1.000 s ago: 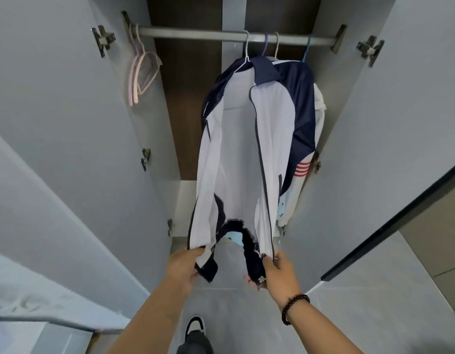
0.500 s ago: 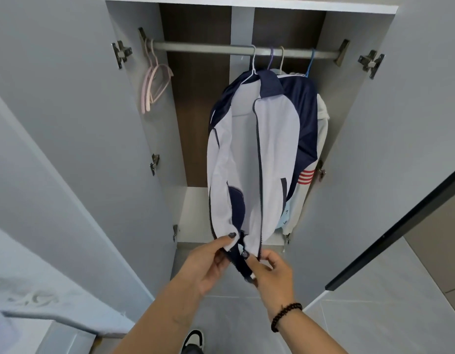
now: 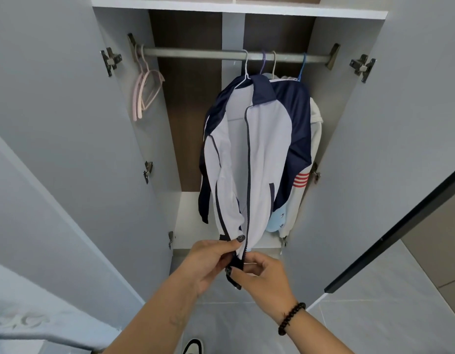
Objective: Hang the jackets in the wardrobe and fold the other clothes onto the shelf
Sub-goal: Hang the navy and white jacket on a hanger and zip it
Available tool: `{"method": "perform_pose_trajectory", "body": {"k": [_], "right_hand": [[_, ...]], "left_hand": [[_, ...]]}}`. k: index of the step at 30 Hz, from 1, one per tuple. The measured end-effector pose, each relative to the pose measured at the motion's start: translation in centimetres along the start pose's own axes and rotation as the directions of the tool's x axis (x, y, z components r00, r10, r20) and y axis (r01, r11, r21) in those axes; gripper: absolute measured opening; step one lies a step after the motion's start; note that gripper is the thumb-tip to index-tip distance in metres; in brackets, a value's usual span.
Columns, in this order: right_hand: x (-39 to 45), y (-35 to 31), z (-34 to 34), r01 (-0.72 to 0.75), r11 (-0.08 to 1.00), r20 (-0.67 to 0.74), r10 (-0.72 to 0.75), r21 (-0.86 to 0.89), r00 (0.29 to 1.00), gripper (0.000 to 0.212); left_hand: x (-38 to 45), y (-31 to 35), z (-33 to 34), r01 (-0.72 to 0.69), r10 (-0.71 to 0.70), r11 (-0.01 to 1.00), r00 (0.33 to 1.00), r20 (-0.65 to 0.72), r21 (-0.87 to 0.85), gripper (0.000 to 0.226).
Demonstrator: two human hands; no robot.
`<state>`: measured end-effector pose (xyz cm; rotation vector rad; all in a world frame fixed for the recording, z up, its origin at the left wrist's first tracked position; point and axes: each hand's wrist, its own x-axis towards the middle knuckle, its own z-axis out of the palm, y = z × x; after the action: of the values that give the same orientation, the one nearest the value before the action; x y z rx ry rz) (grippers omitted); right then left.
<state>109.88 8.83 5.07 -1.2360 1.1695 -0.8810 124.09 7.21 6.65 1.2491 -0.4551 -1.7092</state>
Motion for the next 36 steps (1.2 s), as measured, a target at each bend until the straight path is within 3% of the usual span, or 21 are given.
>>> {"method": "perform_pose_trajectory", "body": {"k": [2,6,12,18,21,24,28,34,36], "right_hand": [[0.2,0.1,0.0,0.019,0.998,-0.053,-0.023,-0.067,0.998,0.007],[0.7,0.1,-0.2,0.018,0.996,-0.148,-0.031,-0.088,0.988,0.038],[1.1,0.2,-0.7,-0.07,0.996,-0.198,0.08,0.058,0.977,0.009],[0.4,0.4,0.0,-0.061,0.997,-0.187,0.07,0.054,0.98,0.023],[-0.1,0.5,0.2,-0.018,0.999,-0.173,0.013,-0.03,0.985,0.044],[-0.3,0.8,0.0,0.01,0.992,-0.21,-0.036,-0.124,0.977,0.045],[-0.5,0.8,-0.4,0.01,0.989,-0.245,-0.045,-0.145,0.969,0.042],[-1.5,0.6,-1.3,-0.026,1.0,-0.239,0.025,0.0,0.971,0.021],[-1.5,0.7,-1.5,-0.116,0.974,-0.241,0.162,0.195,0.957,0.019]], "left_hand": [[0.2,0.1,-0.1,0.012,-0.012,1.0,1.0,0.016,0.005,0.014],[0.1,0.0,-0.5,0.021,-0.02,1.0,0.998,0.051,-0.015,0.005],[-0.2,-1.9,-1.9,0.15,-0.154,0.986,0.987,-0.039,-0.077,0.012],[-0.7,-3.9,-1.7,0.36,-0.364,0.92,0.931,0.008,-0.154,0.018],[-0.4,-3.8,-1.5,0.337,-0.354,0.924,0.933,-0.072,-0.18,0.022],[0.2,-3.7,-1.5,0.306,-0.323,0.943,0.936,-0.139,-0.133,0.02],[0.6,-4.0,-0.8,0.344,-0.343,0.902,0.938,0.051,-0.26,0.015],[1.4,-4.5,-0.7,0.281,-0.273,0.943,0.96,0.067,-0.178,0.022],[1.8,-4.3,-0.7,0.249,-0.239,0.958,0.968,0.08,-0.143,0.025]]}}
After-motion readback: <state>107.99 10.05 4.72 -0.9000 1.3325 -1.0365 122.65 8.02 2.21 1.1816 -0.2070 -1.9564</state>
